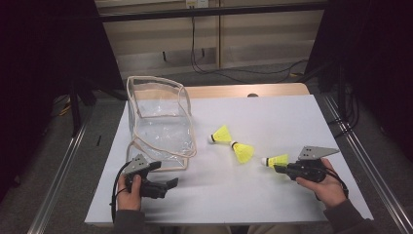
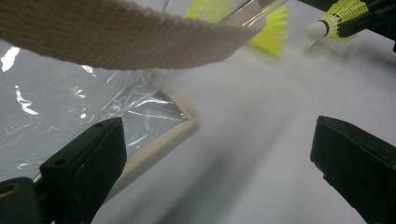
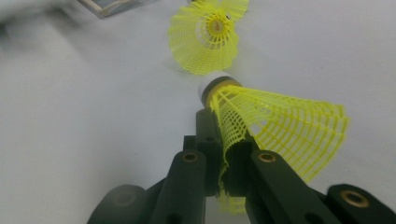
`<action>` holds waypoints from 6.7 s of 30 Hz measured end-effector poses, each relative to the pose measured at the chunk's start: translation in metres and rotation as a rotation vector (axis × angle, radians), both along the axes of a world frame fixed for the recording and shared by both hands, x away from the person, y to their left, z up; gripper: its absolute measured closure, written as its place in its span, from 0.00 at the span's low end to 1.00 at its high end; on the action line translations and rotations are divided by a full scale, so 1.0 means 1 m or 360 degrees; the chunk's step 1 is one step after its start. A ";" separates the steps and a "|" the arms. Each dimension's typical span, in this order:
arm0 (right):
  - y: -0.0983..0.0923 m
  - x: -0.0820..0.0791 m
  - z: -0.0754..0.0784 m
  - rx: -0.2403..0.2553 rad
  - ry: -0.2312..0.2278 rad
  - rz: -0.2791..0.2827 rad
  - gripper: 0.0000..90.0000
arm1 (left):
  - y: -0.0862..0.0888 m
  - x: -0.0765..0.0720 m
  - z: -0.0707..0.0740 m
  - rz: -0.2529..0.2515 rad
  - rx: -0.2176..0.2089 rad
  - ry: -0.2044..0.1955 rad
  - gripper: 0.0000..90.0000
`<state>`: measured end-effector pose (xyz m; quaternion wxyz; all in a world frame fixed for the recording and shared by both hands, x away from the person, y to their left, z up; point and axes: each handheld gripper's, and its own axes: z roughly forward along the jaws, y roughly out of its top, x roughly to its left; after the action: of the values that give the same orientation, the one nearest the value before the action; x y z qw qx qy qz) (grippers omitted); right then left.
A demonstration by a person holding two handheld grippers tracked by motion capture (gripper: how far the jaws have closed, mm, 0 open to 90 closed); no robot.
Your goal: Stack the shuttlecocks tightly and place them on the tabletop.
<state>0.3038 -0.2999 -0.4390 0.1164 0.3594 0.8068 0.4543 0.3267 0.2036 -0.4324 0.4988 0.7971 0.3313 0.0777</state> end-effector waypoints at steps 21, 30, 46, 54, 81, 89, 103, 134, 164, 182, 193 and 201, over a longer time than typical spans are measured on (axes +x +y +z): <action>-0.002 0.020 0.021 -0.0027 -0.0041 -0.0018 0.97 | 0.001 0.000 0.001 0.0002 -0.0008 -0.0003 0.04; -0.001 0.033 0.025 -0.0033 -0.0036 -0.0021 0.97 | 0.001 -0.001 0.001 0.0000 -0.0015 -0.0002 0.04; 0.004 0.050 0.034 -0.0061 -0.0057 -0.0028 0.97 | 0.002 -0.001 0.001 -0.0001 -0.0021 -0.0006 0.04; 0.007 0.058 0.037 -0.0075 -0.0071 -0.0026 0.97 | 0.002 0.000 0.001 -0.0008 -0.0019 -0.0004 0.04; 0.021 0.082 0.036 -0.0123 -0.0071 -0.0014 0.97 | 0.001 -0.001 0.001 -0.0007 -0.0015 -0.0006 0.04; 0.023 0.089 0.039 -0.0127 -0.0076 -0.0023 0.97 | 0.002 -0.001 0.001 -0.0004 -0.0015 -0.0007 0.04; 0.031 0.097 0.041 -0.0137 -0.0078 -0.0015 0.97 | 0.002 -0.001 0.001 -0.0005 -0.0018 -0.0007 0.04; 0.046 0.117 0.040 -0.0181 -0.0094 0.0012 0.97 | 0.001 0.000 0.001 -0.0012 -0.0016 -0.0006 0.04; 0.058 0.126 0.032 -0.0166 -0.0078 0.0033 0.97 | 0.002 -0.001 0.001 -0.0009 -0.0023 -0.0007 0.04; 0.073 0.133 0.038 -0.0212 -0.0083 0.0090 0.97 | 0.002 0.000 0.001 -0.0009 -0.0030 -0.0007 0.04; 0.078 0.136 0.037 -0.0221 -0.0068 0.0102 0.97 | 0.002 0.000 0.001 -0.0009 -0.0029 -0.0007 0.04; 0.083 0.138 0.034 -0.0230 -0.0066 0.0123 0.97 | 0.002 0.000 0.001 -0.0009 -0.0029 -0.0007 0.04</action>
<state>0.4414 -0.2168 -0.4047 0.1411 0.3094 0.8480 0.4065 0.3267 0.2056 -0.4315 0.5071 0.7932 0.3288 0.0751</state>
